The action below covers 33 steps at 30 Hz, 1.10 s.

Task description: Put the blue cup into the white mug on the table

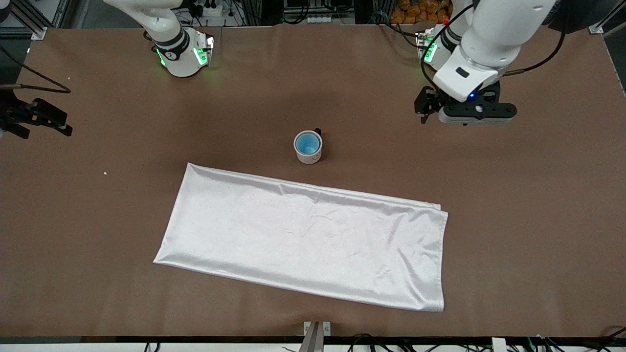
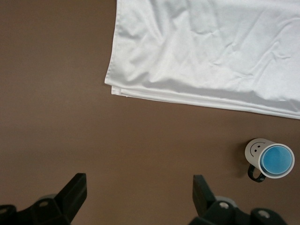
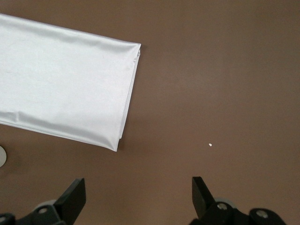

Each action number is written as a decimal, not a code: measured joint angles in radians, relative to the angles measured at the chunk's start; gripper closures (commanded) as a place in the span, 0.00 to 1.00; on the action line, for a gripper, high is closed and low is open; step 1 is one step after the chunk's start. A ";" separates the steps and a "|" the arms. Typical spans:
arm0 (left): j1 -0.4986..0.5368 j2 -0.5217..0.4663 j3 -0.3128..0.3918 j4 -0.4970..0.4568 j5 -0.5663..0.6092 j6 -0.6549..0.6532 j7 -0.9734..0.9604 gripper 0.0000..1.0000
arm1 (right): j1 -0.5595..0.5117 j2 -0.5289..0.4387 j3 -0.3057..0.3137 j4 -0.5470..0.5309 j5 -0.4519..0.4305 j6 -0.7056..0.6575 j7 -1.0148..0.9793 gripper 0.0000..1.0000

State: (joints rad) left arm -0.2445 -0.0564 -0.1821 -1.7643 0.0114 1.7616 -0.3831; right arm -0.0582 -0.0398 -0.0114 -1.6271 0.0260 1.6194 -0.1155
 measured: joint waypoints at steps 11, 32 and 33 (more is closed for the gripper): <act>0.120 0.000 0.007 0.007 -0.017 0.001 0.109 0.00 | 0.021 -0.001 -0.004 0.030 0.000 -0.040 0.000 0.00; 0.159 0.000 0.006 0.020 -0.018 0.001 0.179 0.00 | 0.081 0.001 -0.082 0.035 0.000 -0.055 0.000 0.00; 0.162 0.000 0.006 0.021 -0.018 0.001 0.184 0.00 | 0.082 0.002 -0.081 0.035 0.000 -0.055 0.000 0.00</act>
State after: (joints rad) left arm -0.0827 -0.0560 -0.1764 -1.7435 -0.0069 1.7629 -0.1994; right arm 0.0238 -0.0383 -0.0925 -1.5926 0.0260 1.5648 -0.1156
